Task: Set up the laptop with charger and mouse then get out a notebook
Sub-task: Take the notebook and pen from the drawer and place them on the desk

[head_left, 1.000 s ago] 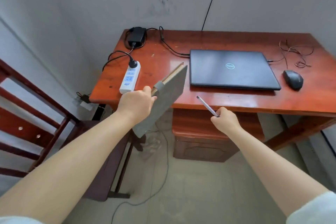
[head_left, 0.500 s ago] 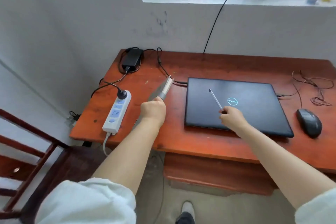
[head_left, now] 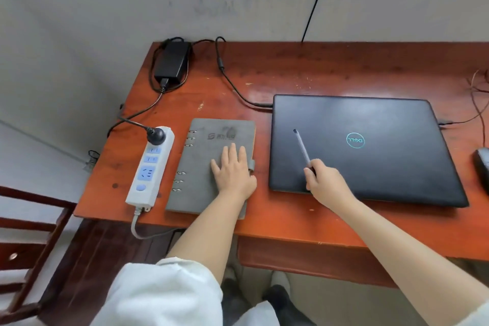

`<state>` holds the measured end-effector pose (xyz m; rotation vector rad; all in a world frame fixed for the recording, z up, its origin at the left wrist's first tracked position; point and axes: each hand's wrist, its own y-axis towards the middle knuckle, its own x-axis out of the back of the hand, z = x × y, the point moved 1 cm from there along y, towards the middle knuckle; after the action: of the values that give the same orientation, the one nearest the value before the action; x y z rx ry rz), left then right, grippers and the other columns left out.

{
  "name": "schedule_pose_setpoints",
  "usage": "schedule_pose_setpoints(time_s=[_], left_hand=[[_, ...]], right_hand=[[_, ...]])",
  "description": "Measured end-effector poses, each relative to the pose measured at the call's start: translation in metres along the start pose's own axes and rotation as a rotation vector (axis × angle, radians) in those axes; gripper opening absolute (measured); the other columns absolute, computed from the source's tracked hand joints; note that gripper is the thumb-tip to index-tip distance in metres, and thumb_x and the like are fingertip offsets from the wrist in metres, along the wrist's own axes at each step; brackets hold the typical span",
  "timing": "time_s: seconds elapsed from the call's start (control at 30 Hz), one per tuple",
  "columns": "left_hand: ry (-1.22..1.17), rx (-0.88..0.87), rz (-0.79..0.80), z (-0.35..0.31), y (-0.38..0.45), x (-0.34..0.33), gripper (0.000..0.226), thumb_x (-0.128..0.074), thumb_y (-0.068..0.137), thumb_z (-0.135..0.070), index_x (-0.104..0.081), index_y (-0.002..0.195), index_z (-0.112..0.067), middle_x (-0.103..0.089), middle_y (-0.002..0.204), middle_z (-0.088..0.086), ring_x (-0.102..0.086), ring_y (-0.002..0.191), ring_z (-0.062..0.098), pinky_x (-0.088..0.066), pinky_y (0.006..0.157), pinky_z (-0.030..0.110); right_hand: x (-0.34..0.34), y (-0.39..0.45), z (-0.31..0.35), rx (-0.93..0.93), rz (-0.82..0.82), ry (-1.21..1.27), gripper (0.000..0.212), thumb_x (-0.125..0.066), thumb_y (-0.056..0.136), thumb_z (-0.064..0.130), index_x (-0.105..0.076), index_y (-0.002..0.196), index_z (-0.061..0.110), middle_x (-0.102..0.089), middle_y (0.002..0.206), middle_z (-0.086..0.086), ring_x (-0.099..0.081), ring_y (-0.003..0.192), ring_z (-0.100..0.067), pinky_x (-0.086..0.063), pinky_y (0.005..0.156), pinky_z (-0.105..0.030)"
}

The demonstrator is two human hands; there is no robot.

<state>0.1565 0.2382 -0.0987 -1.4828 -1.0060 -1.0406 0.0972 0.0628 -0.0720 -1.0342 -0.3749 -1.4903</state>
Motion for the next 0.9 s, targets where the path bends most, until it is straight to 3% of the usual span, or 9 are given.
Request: schedule_pose_setpoints(time_s=[0.07, 0.13, 0.23, 0.33, 0.43, 0.63, 0.9], left_hand=[[-0.023, -0.002, -0.017, 0.015, 0.009, -0.003, 0.068, -0.047, 0.087, -0.031, -0.014, 0.144, -0.015, -0.011, 0.156, 0.009, -0.004, 0.144, 0.022, -0.009, 0.115, 0.052], [-0.01, -0.121, 0.028, 0.028, 0.017, -0.004, 0.066, -0.043, 0.09, -0.037, -0.013, 0.145, -0.016, -0.006, 0.157, 0.01, -0.001, 0.144, 0.022, -0.003, 0.116, 0.052], [-0.044, -0.287, 0.097, 0.047, 0.025, -0.001, 0.065, -0.038, 0.092, -0.046, -0.015, 0.145, -0.016, -0.004, 0.157, 0.008, 0.002, 0.144, 0.02, 0.003, 0.116, 0.049], [-0.125, -0.356, 0.031, 0.072, 0.028, 0.004, 0.057, -0.037, 0.095, -0.038, -0.023, 0.143, -0.012, -0.015, 0.156, 0.006, -0.007, 0.144, 0.017, -0.002, 0.118, 0.041], [-0.052, -0.394, -0.04, 0.101, 0.039, 0.011, 0.054, -0.038, 0.095, -0.035, -0.025, 0.142, -0.01, -0.019, 0.155, 0.006, -0.009, 0.144, 0.017, -0.005, 0.118, 0.039], [0.015, -0.434, -0.035, 0.126, 0.052, 0.005, 0.061, -0.036, 0.095, -0.039, -0.016, 0.144, -0.009, -0.011, 0.157, 0.008, -0.004, 0.145, 0.019, -0.002, 0.119, 0.038], [0.024, -0.454, -0.027, 0.125, 0.053, -0.001, 0.063, -0.031, 0.096, -0.04, -0.009, 0.145, -0.008, -0.005, 0.157, 0.009, 0.0, 0.145, 0.018, 0.002, 0.118, 0.035]], right_hand=[[-0.007, 0.002, 0.005, -0.006, 0.005, -0.045, 0.022, -0.037, 0.096, 0.021, -0.048, 0.104, 0.003, -0.068, 0.09, -0.023, -0.061, 0.082, -0.037, -0.046, 0.068, -0.037], [-0.012, 0.004, 0.012, -0.019, -0.004, -0.06, 0.023, -0.038, 0.096, 0.022, -0.05, 0.103, 0.004, -0.069, 0.089, -0.021, -0.06, 0.082, -0.037, -0.045, 0.066, -0.037], [-0.021, 0.007, 0.031, -0.039, -0.029, -0.051, 0.022, -0.039, 0.095, 0.024, -0.049, 0.087, 0.006, -0.069, 0.082, -0.021, -0.057, 0.071, -0.034, -0.039, 0.058, -0.034], [-0.041, 0.009, 0.059, -0.052, -0.039, -0.064, 0.023, -0.04, 0.094, 0.024, -0.049, 0.083, 0.007, -0.068, 0.082, -0.019, -0.056, 0.069, -0.034, -0.033, 0.055, -0.029], [-0.063, 0.015, 0.087, -0.099, -0.058, -0.04, 0.023, -0.04, 0.093, 0.023, -0.047, 0.078, 0.007, -0.067, 0.089, -0.021, -0.057, 0.075, -0.037, -0.033, 0.056, -0.03], [-0.094, 0.029, 0.108, -0.256, -0.062, -0.154, 0.021, -0.039, 0.094, 0.014, -0.046, 0.105, -0.002, -0.058, 0.114, -0.02, -0.057, 0.104, -0.04, -0.048, 0.076, -0.039], [-0.1, 0.022, 0.108, -0.246, -0.046, -0.18, 0.022, -0.043, 0.093, 0.018, -0.042, 0.106, 0.0, -0.054, 0.114, -0.02, -0.057, 0.101, -0.039, -0.045, 0.071, -0.037]])
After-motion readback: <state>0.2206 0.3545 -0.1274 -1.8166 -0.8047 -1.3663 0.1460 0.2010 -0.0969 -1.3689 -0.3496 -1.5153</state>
